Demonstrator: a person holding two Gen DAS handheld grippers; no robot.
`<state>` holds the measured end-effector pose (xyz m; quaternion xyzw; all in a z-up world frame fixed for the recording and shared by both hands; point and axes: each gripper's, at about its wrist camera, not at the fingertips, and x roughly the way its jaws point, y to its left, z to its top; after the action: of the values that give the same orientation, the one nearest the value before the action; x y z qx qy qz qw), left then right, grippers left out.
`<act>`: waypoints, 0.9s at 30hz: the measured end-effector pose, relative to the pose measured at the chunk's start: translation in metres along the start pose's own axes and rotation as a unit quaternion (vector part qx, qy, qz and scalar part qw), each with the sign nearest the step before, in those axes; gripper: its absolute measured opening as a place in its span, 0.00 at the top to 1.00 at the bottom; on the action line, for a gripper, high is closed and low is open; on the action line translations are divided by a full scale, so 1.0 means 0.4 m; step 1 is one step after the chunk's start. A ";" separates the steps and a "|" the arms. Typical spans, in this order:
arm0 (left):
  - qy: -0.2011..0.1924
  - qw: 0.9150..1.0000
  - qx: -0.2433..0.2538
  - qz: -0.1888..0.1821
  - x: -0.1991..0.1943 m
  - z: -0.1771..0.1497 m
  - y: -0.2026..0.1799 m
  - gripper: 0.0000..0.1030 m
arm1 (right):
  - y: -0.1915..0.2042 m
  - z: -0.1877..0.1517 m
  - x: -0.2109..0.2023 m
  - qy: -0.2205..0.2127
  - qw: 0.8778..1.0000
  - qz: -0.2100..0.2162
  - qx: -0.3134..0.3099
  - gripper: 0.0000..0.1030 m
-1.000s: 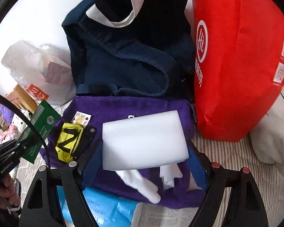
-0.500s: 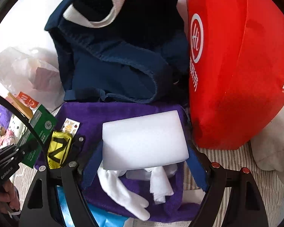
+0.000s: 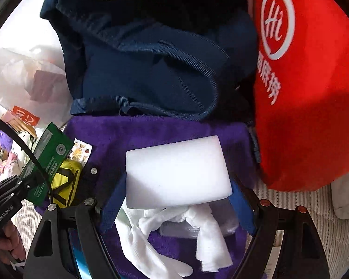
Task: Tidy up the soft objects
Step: 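Carry the sponge over the towel with the right tool while the left holds the packet, then lower the sponge onto the gloves with the right tool while the left sets the packet down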
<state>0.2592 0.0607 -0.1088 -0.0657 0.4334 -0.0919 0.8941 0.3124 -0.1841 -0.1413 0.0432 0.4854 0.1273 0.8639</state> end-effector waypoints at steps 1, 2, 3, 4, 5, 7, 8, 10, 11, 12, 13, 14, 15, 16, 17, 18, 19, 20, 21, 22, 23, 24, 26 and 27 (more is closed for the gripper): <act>0.002 1.000 -0.001 -0.005 0.005 0.000 -0.002 0.95 | 0.002 0.000 0.004 0.001 1.000 0.000 -0.001 0.20; 0.004 1.000 -0.002 -0.011 0.012 0.001 -0.005 0.95 | 0.004 0.001 0.008 0.003 1.000 0.000 -0.002 0.20; 0.006 1.000 -0.001 -0.016 0.019 0.002 -0.011 0.95 | 0.005 0.001 0.015 0.006 1.000 0.001 -0.003 0.20; 0.008 1.000 -0.001 -0.020 0.027 0.003 -0.015 0.95 | 0.007 0.002 0.022 0.009 1.000 0.001 -0.003 0.20; 0.012 1.000 -0.003 -0.021 0.036 0.004 -0.017 0.95 | 0.008 0.002 0.028 0.012 1.000 0.001 -0.003 0.20; 0.022 1.000 -0.013 -0.017 0.061 0.007 -0.014 0.95 | 0.006 0.001 0.040 0.017 1.000 0.003 -0.001 0.20; 0.025 0.999 -0.015 -0.018 0.070 0.007 -0.013 0.95 | 0.004 0.000 0.045 0.022 1.000 0.004 0.000 0.20; 0.033 0.999 -0.021 -0.025 0.090 0.006 -0.011 0.95 | 0.002 -0.003 0.054 0.024 1.000 0.007 0.002 0.20; 0.037 0.999 -0.021 -0.025 0.098 0.006 -0.012 0.95 | 0.002 -0.005 0.055 0.025 1.000 0.008 0.002 0.20; 0.040 0.999 -0.021 -0.022 0.105 0.004 -0.012 0.95 | 0.001 -0.006 0.057 0.027 1.000 0.010 0.002 0.20; 0.043 0.999 -0.023 -0.020 0.110 0.002 -0.011 0.95 | 0.000 -0.009 0.056 0.026 1.000 0.012 0.002 0.20; 0.049 0.998 -0.028 -0.019 0.115 0.000 -0.008 0.95 | 0.002 -0.009 0.057 0.026 1.000 0.015 0.001 0.20; 0.052 0.998 -0.030 -0.018 0.120 -0.001 -0.006 0.95 | 0.005 -0.010 0.060 0.028 0.999 0.017 -0.001 0.20; 0.053 0.998 -0.030 -0.017 0.122 -0.002 -0.006 0.95 | 0.008 -0.011 0.063 0.030 0.999 0.018 -0.005 0.20; 0.054 0.998 -0.029 -0.016 0.123 -0.003 -0.007 0.95 | 0.012 -0.013 0.066 0.032 0.999 0.019 -0.009 0.20; 0.056 0.998 -0.027 -0.015 0.124 -0.004 -0.008 0.95 | 0.013 -0.013 0.069 0.033 0.999 0.019 -0.011 0.20; 0.057 0.998 -0.028 -0.014 0.125 -0.006 -0.007 0.95 | 0.013 -0.015 0.069 0.035 0.999 0.020 -0.012 0.20; 0.057 0.998 -0.029 -0.013 0.125 -0.005 -0.006 0.95 | 0.013 -0.016 0.067 0.035 0.999 0.022 -0.010 0.19; 0.060 0.998 -0.028 -0.012 0.125 -0.006 -0.007 0.95 | 0.012 -0.016 0.066 0.036 0.999 0.025 -0.009 0.19; 0.061 0.998 -0.025 -0.011 0.126 -0.006 -0.008 0.95 | 0.012 -0.016 0.066 0.038 0.999 0.027 -0.010 0.19; 0.063 0.998 -0.025 -0.008 0.128 -0.006 -0.012 0.95 | 0.013 -0.016 0.067 0.039 0.999 0.027 -0.012 0.19; 0.066 0.998 -0.022 -0.008 0.130 -0.006 -0.016 0.94 | 0.015 -0.016 0.067 0.040 0.999 0.028 -0.016 0.19; 0.068 0.998 -0.015 -0.007 0.124 -0.006 -0.019 0.85 | 0.015 -0.017 0.067 0.044 0.998 0.027 -0.022 0.18; 0.068 0.998 -0.009 -0.006 0.122 -0.006 -0.024 0.75 | 0.015 -0.018 0.066 0.047 0.998 0.026 -0.024 0.18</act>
<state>0.2859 0.0403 -0.1457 -0.0702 0.4941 -0.0975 0.8611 0.3183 -0.1718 -0.1657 0.0295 0.5208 0.1634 0.8374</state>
